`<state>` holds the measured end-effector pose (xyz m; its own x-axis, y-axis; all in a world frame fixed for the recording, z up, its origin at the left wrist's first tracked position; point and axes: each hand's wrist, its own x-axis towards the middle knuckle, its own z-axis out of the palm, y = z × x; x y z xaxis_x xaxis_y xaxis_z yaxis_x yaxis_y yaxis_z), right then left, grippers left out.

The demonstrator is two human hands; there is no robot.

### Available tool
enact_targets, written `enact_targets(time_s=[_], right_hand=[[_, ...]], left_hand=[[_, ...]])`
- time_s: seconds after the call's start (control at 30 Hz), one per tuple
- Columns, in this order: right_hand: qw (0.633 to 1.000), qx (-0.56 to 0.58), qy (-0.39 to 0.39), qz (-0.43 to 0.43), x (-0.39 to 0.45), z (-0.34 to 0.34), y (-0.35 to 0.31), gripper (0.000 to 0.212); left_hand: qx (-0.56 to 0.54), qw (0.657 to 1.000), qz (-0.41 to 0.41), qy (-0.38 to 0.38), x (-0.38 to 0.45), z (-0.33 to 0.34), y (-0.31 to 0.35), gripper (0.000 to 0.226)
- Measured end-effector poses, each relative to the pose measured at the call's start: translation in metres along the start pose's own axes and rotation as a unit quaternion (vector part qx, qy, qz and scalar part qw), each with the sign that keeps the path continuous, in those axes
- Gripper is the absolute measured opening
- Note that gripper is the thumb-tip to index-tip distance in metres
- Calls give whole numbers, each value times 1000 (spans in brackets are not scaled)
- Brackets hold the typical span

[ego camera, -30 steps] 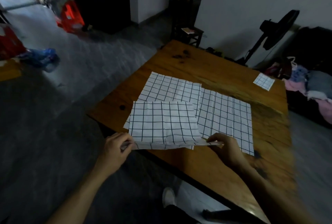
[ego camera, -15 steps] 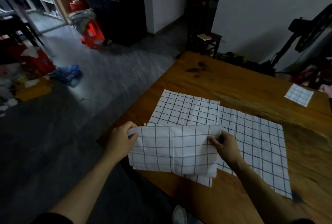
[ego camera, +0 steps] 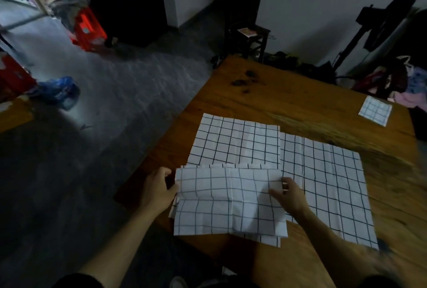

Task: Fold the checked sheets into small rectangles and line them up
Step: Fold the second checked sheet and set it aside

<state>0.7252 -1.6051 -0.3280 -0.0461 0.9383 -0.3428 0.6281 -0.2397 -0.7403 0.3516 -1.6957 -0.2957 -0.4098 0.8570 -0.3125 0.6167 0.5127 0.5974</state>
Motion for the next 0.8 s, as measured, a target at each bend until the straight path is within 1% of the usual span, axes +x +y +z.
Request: enact_targets(time_s=[0.03,0.1,0.17,0.23,0.37,0.43,0.5,0.57,0.63,0.7,0.8], right_hand=[[1000,3,4,5,-5,2,5,51],[1000,5,12,12,-14,4,16,53],[999,8,24,35,-22,5,23,54],[998,12,30,56,-30,6,28,56],[997,27,35,57,-46,8,34,58],[996,51,45,64,-58,8,39,64],[993,94,17,68,-70,7,44,67],[992,110,-22,62,-80,6,49,71],[992,101,-36,61,-87,5,54,73],[994,81,-33,66,-91,4,60,73],[997,33,-27,67,-95,1,64,77]], left_hand=[[19,1000,6,-1,-6,2,-6,47],[58,998,33,-9,-19,11,-15,41],[82,993,78,-27,-29,19,-22,33],[97,987,123,-46,-40,28,-24,31],[129,959,243,-62,-57,51,-24,28],[147,945,279,-80,-64,62,-22,28],[157,939,292,-90,-68,73,-22,31],[180,934,297,-86,-72,78,-21,33],[207,929,298,-70,-74,80,-22,33],[224,926,300,-46,-77,81,-21,35],[228,922,312,-39,-78,86,-21,35]])
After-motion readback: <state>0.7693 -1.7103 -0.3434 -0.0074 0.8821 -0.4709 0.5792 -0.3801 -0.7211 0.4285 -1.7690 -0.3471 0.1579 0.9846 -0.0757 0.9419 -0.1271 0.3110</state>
